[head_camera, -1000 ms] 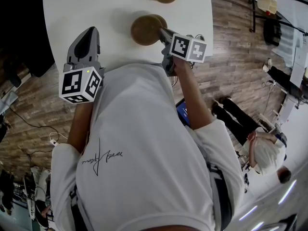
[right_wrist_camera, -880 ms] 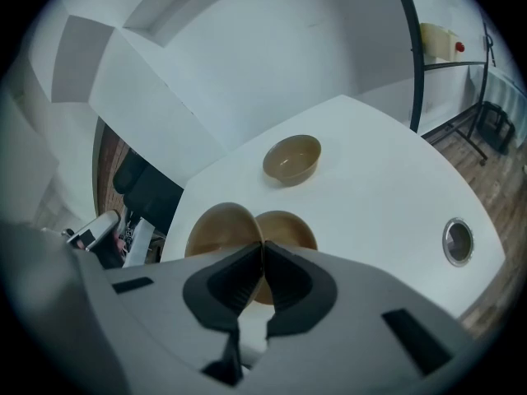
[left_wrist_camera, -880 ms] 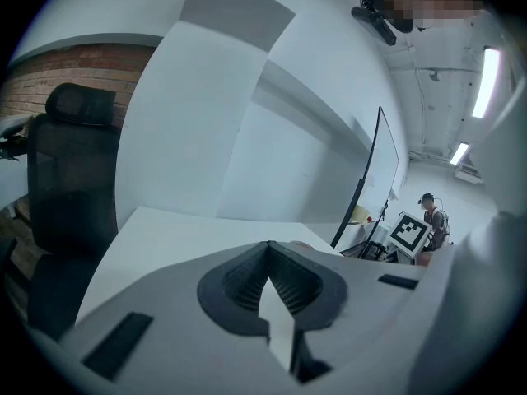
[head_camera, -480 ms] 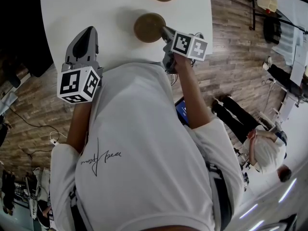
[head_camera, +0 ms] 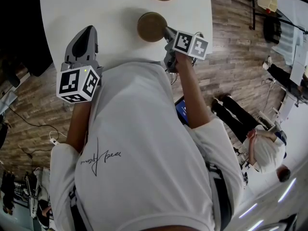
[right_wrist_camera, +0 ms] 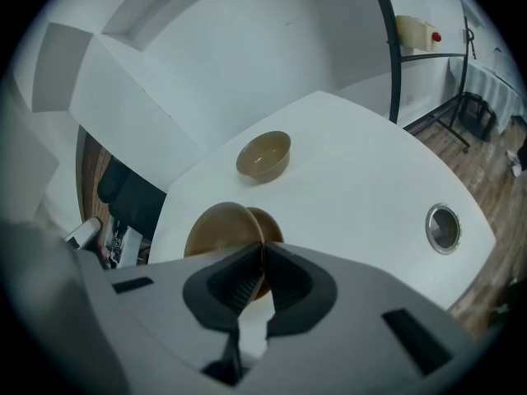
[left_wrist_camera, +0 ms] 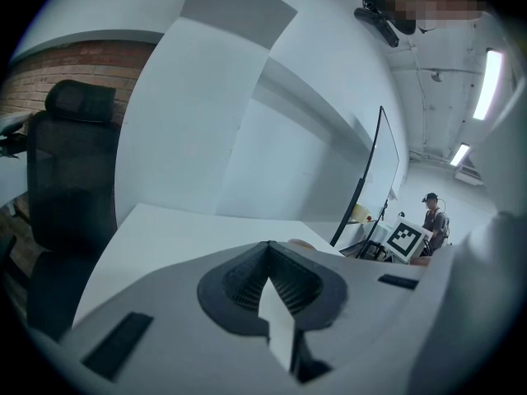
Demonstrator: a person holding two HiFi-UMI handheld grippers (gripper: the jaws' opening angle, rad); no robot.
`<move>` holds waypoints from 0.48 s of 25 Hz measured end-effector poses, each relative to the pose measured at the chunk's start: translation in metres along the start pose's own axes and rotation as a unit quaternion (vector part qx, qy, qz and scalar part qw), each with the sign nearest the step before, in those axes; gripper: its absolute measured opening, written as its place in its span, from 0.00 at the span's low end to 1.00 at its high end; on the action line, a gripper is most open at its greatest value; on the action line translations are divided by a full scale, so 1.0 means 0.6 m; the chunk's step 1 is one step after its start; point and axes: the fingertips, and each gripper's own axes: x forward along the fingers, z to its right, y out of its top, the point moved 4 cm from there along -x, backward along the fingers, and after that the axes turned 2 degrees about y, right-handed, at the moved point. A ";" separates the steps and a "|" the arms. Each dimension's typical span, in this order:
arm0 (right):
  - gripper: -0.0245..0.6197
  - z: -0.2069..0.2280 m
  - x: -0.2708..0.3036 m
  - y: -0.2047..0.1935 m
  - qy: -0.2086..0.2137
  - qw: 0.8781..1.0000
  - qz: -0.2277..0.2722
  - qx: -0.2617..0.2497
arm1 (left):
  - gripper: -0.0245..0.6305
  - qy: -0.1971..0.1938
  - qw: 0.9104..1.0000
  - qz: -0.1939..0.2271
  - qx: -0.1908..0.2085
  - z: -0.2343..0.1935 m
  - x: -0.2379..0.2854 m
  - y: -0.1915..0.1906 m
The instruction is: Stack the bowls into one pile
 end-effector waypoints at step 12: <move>0.07 0.011 0.006 -0.001 -0.014 1.000 -0.003 0.004 | 0.05 0.000 1.000 0.001 -0.005 -0.002 0.000 0.002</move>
